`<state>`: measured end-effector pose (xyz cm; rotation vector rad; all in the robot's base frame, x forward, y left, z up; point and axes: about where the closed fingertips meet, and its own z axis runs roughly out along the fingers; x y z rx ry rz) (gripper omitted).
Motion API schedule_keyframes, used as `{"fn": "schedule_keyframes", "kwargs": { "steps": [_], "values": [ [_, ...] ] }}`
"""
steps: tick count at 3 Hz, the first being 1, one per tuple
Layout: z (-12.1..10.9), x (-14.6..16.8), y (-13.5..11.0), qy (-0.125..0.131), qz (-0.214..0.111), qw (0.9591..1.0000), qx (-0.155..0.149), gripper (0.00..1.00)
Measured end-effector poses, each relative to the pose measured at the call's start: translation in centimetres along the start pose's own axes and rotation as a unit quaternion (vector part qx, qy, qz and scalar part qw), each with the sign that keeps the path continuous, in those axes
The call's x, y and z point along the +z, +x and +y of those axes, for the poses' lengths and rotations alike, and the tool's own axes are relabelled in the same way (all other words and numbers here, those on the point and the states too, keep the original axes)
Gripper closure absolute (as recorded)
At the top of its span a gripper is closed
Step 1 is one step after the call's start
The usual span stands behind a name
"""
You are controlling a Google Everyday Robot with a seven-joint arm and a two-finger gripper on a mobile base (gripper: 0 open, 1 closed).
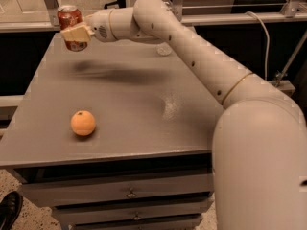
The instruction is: Move coke can near orange
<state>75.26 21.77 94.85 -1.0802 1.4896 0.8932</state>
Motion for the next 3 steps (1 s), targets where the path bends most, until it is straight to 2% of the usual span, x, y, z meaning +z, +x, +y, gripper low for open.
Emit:
{"fn": "schedule_keyframes", "kwargs": {
  "steps": [1, 2, 3],
  "values": [
    [4.4, -4.5, -0.3, -0.046, 0.011, 0.9986, 0.025, 1.00],
    [10.5, -9.8, 2.0, -0.070, 0.037, 0.9951, 0.060, 1.00],
    [13.7, -12.4, 5.4, -0.064, 0.061, 0.9919, 0.091, 1.00]
  ]
}}
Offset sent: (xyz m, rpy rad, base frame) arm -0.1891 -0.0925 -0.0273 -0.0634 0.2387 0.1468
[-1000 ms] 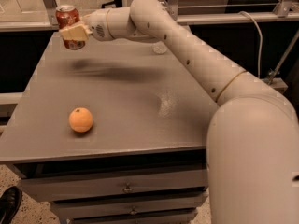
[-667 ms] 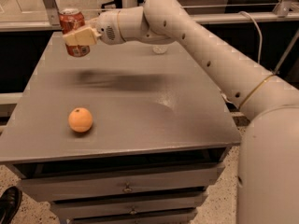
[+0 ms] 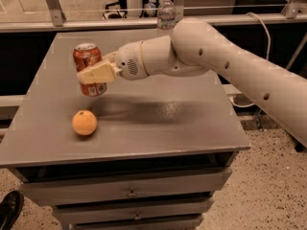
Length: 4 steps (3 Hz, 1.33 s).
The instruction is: Move coke can near orange
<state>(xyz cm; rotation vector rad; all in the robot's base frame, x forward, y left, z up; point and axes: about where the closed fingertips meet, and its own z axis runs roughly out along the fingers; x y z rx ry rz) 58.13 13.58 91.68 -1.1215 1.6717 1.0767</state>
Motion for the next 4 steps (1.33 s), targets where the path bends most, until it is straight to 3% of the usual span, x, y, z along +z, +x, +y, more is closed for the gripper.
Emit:
{"fn": "schedule_keyframes", "kwargs": {
  "steps": [1, 2, 4],
  "values": [
    [1.5, -1.7, 3.2, 0.018, 0.010, 0.9997, 0.011, 1.00],
    [3.3, -2.9, 5.6, 0.017, 0.010, 0.9997, 0.015, 0.98],
    [5.8, -3.5, 7.2, -0.013, 0.002, 0.9999, 0.008, 0.53]
  ]
}}
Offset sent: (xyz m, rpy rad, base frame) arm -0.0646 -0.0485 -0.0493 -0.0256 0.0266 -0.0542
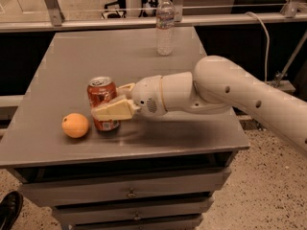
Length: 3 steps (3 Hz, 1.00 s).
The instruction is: Move coke can near orange
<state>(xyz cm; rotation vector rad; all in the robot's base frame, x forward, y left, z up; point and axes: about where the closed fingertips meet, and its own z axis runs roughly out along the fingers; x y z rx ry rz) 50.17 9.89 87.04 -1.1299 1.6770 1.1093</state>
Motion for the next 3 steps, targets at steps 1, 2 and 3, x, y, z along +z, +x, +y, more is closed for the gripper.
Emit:
{"fn": "schedule_keyframes", "kwargs": {
  "steps": [1, 2, 3],
  "values": [
    [0.67, -0.18, 0.42, -0.011, 0.001, 0.9999, -0.007, 0.30],
    [1.18, -0.13, 0.91, -0.018, 0.003, 0.9997, -0.018, 0.00],
    [1.25, 0.21, 0.70, -0.024, 0.000, 0.9994, -0.023, 0.00]
  ]
}}
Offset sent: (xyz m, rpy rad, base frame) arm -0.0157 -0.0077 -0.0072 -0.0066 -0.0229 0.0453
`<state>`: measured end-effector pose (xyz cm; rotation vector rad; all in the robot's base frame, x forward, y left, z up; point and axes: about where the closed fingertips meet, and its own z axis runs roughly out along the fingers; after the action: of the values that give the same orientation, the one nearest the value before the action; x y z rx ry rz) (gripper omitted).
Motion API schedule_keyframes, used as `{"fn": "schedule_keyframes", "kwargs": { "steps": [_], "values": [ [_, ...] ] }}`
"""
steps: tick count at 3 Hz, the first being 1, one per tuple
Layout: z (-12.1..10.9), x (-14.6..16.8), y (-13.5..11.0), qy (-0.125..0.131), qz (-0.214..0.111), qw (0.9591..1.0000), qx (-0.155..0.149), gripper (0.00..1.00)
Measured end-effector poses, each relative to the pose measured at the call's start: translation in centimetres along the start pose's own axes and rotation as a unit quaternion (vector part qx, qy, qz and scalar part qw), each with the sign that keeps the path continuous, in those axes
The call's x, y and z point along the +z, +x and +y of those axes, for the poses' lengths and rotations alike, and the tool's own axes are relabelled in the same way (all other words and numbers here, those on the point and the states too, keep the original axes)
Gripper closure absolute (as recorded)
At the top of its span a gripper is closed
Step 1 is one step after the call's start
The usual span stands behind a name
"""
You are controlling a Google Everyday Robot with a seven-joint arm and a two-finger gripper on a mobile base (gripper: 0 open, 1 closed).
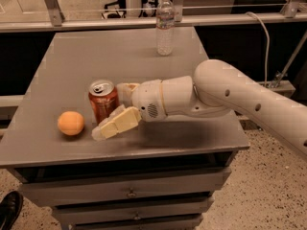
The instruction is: Move coke can near orange
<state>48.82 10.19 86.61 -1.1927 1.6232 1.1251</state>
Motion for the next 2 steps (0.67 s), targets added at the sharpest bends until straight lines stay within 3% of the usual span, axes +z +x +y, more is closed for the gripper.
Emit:
{"fn": "schedule_keyframes", "kwargs": {
  "steps": [1, 2],
  "values": [
    [0.9, -2.4, 0.3, 0.040, -0.002, 0.9992, 0.003, 0.00],
    [2.8, -5.4, 0.3, 0.107, -0.013, 0.9941, -0.011, 0.00]
  ]
}}
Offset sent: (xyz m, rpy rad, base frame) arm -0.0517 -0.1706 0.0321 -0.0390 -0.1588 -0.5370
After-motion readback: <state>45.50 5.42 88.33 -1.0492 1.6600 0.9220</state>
